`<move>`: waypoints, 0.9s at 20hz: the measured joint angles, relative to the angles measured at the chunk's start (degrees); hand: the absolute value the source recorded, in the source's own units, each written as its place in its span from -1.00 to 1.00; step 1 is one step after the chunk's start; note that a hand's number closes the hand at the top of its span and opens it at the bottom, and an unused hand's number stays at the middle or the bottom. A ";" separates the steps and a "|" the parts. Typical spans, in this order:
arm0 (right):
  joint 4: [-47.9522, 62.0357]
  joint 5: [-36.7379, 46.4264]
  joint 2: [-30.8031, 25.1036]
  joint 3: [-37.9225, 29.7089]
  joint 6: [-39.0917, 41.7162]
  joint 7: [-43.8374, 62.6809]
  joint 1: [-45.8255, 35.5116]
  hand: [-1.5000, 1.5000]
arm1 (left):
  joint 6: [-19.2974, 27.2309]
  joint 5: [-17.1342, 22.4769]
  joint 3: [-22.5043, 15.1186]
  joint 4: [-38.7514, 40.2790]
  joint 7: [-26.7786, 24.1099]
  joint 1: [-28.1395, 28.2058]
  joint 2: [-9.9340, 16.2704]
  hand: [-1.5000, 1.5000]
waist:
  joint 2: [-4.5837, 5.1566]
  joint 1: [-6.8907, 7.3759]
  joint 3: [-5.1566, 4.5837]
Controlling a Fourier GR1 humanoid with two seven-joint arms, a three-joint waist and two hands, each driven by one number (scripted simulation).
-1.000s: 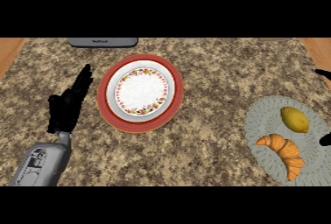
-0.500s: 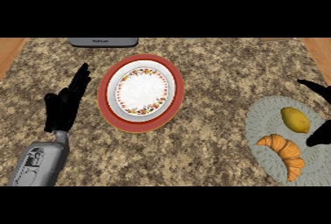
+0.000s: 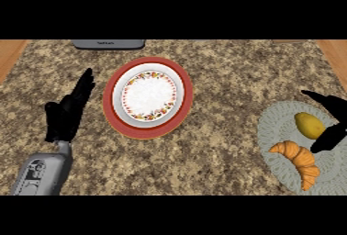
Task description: Pick the lemon from the placemat and place it in the plate
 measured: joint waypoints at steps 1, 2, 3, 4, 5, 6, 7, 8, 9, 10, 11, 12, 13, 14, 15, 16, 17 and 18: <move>1.10 0.66 0.15 -0.40 0.21 -0.51 -0.59 -1.00 | 0.13 -0.55 0.00 0.57 -0.54 -0.17 -0.30 0.00 | 0.00 -0.03 0.01; 2.07 1.59 0.82 -0.29 -0.73 -1.25 -0.27 -1.00 | -0.14 -0.65 0.22 1.01 -1.03 -0.07 -0.25 0.00 | -0.01 -0.06 -0.02; 2.37 2.18 1.50 -0.53 -0.61 -0.85 -0.55 -1.00 | -0.19 -0.92 0.30 0.95 -0.97 -0.06 -0.43 0.00 | -0.02 -0.10 -0.03; 3.47 2.66 1.25 -1.04 -0.48 -1.92 -0.70 -1.00 | -0.13 -1.21 0.35 1.44 -1.20 -0.26 -0.75 0.00 | -0.03 -0.11 -0.03; 4.35 3.18 1.01 -1.43 -0.80 -3.16 -0.30 -1.00 | -0.21 -1.22 0.40 0.76 -0.95 0.15 -0.89 0.00 | -0.06 -0.10 -0.08; 6.28 4.15 1.37 -1.47 -1.44 -3.97 -1.10 -1.00 | -0.72 -0.99 0.86 0.70 -0.85 0.08 -0.57 0.00 | -0.07 -0.05 -0.12; 7.93 4.85 1.49 -1.86 -1.89 -5.06 -1.83 1.00 | -0.76 -1.20 0.89 0.57 -0.28 -0.18 -0.72 0.00 | -0.06 -0.03 -0.12; 9.47 5.64 1.83 -1.99 -2.93 -6.47 -2.24 1.00 | -0.92 -1.28 1.14 0.61 -0.24 -0.29 -0.64 0.00 | -0.07 -0.02 -0.14; 10.54 6.27 1.97 -2.22 -4.05 -7.73 -2.51 1.00 | -0.62 -1.62 0.76 -0.03 0.16 -0.04 -1.16 0.00 | -0.05 0.00 -0.10; 11.08 6.92 2.37 -2.35 -5.27 -8.44 -2.62 1.00 | -0.63 -1.56 1.10 0.09 0.66 -0.59 -1.19 0.00 | -0.04 -0.03 -0.08; 11.54 7.65 2.47 -2.49 -6.54 -9.18 -2.57 1.00 | -0.52 -1.74 0.95 -0.44 1.15 -0.65 -1.48 0.00 | -0.06 -0.03 -0.08; 11.75 8.20 2.34 -2.77 -6.92 -9.60 -2.65 1.00 | -1.05 -1.57 1.28 -0.75 1.04 -0.15 -1.20 0.00 | -0.06 -0.04 -0.06; 12.61 8.74 2.24 -3.11 -7.52 -10.49 -2.98 1.00 | -1.30 -1.66 1.26 -1.79 1.29 0.66 -1.12 0.00 | -0.06 -0.01 -0.05; 13.07 9.19 2.69 -3.30 -8.09 -10.68 -3.40 1.00 | -1.71 -1.46 1.92 -0.34 0.70 -0.16 -0.91 0.00 | -0.05 -0.07 -0.06; 14.35 9.85 2.98 -3.61 -9.18 -11.37 -3.98 1.00 | -1.83 -1.72 1.84 -0.32 0.67 -0.08 -1.02 0.00 | -0.06 -0.04 -0.08; 15.37 10.50 3.40 -3.80 -10.42 -12.08 -4.30 1.00 | -1.94 -1.91 1.87 -0.50 0.62 0.06 -1.03 0.00 | -0.11 -0.01 -0.16; 15.83 10.62 3.08 -4.34 -10.70 -13.09 -4.37 1.00 | -1.96 -2.13 1.83 -0.61 0.68 0.13 -1.19 0.00 | -0.10 -0.02 -0.13; 15.53 11.17 3.70 -4.27 -11.68 -12.94 -4.06 1.00 | -2.04 -2.03 2.08 -1.08 1.45 -0.08 -1.17 0.00 | -0.16 -0.07 -0.21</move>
